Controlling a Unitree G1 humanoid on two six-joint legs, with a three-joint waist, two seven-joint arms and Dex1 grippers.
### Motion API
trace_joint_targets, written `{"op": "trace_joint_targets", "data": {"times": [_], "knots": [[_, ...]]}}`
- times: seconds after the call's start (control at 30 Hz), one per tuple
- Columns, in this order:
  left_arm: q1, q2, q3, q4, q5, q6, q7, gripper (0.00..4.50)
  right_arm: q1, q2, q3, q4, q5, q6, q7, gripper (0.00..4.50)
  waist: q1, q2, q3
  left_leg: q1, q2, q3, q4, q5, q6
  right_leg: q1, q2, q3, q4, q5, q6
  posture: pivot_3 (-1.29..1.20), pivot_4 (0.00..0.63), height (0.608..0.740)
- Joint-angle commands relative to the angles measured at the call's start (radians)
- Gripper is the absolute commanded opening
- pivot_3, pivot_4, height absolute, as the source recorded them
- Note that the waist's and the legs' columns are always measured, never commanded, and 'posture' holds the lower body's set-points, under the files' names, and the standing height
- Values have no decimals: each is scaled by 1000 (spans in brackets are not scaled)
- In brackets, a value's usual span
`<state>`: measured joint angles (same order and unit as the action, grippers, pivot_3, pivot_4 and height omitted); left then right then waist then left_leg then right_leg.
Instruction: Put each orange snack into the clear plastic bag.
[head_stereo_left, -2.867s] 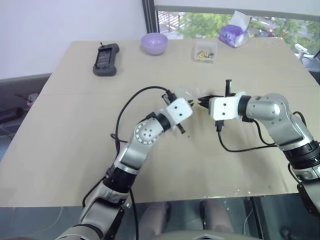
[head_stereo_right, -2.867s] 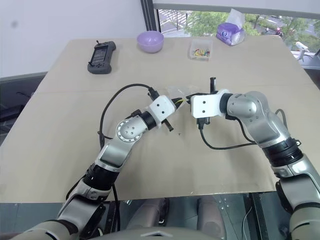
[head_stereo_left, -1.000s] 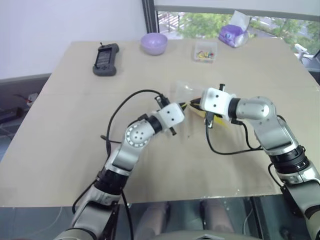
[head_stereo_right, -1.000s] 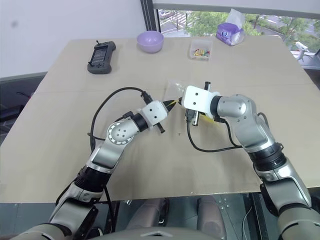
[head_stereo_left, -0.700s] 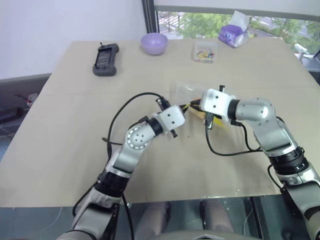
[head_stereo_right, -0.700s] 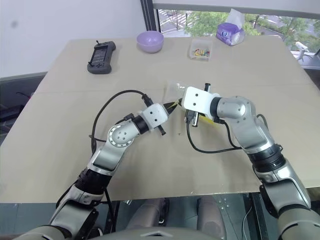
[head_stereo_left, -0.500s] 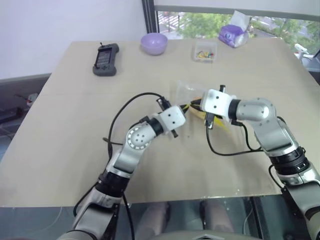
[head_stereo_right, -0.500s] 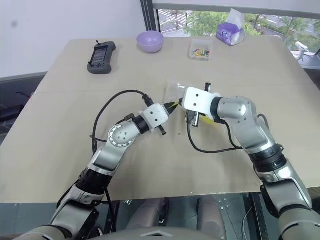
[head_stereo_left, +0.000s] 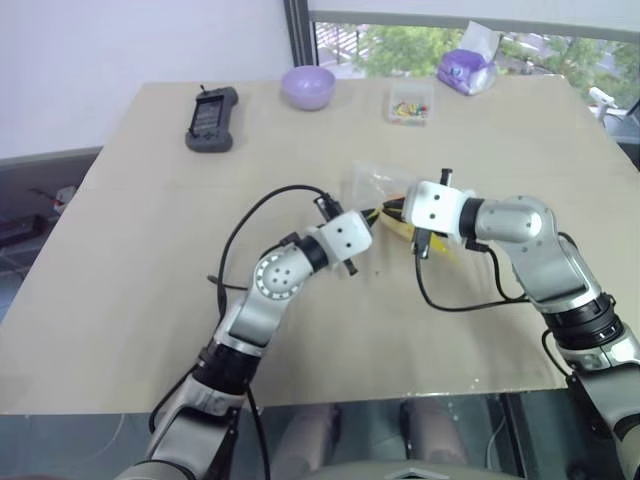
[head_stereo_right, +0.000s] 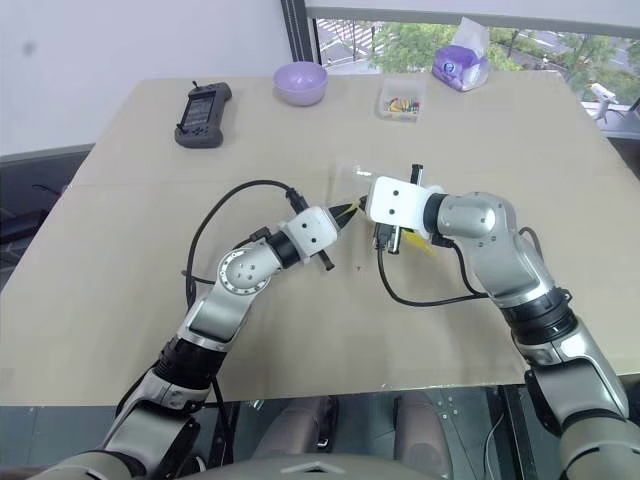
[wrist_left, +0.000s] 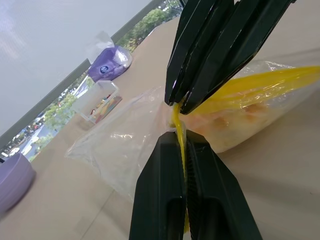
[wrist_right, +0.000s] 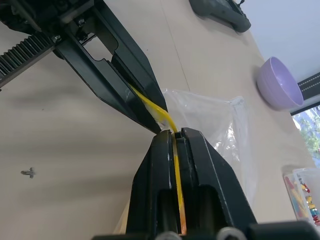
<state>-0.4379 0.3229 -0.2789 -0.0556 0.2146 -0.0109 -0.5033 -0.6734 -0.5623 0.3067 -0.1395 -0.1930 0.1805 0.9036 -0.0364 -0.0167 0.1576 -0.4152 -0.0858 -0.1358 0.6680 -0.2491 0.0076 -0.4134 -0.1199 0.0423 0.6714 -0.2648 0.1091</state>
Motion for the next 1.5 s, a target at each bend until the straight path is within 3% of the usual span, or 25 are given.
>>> {"op": "trace_joint_targets", "data": {"times": [0.03,0.07,0.1,0.2,0.63,0.8,1.5], "knots": [[-6,-9,-1,-13,-3,-27,8,0,-6,-10,-13,-23,5,-15,-1,59,0,0,0,0,0,0,0,0,0,0,0,0,0,0,0,0,150,740],[-7,-10,-1,-12,-3,-26,9,0,-5,-13,-12,-24,4,-18,2,59,0,0,0,0,0,0,0,0,0,0,0,0,0,0,0,0,150,740],[-7,-10,-1,-11,-3,-26,10,0,-6,-15,-11,-25,4,-21,4,654,0,0,0,0,0,0,0,0,0,0,0,0,0,0,0,0,150,740],[-5,-12,0,-11,-3,-24,11,0,-7,-14,-14,-22,4,-23,-1,1852,0,0,0,0,0,0,0,0,0,0,0,0,0,0,0,0,150,740],[1,-14,4,-14,-2,-13,12,0,-11,-15,-18,-24,6,-6,-1,1852,0,0,0,0,0,0,0,0,0,0,0,0,0,0,0,0,150,740],[-4,-16,5,-7,-3,-13,13,0,-10,-20,-22,-27,7,6,2,180,0,0,0,0,0,0,0,0,0,0,0,0,0,0,0,0,150,740],[-37,-6,42,46,53,30,86,0,13,-49,-31,-44,-9,57,-1,180,1,0,0,0,0,0,0,0,0,0,0,0,0,0,0,0,150,740]]}}
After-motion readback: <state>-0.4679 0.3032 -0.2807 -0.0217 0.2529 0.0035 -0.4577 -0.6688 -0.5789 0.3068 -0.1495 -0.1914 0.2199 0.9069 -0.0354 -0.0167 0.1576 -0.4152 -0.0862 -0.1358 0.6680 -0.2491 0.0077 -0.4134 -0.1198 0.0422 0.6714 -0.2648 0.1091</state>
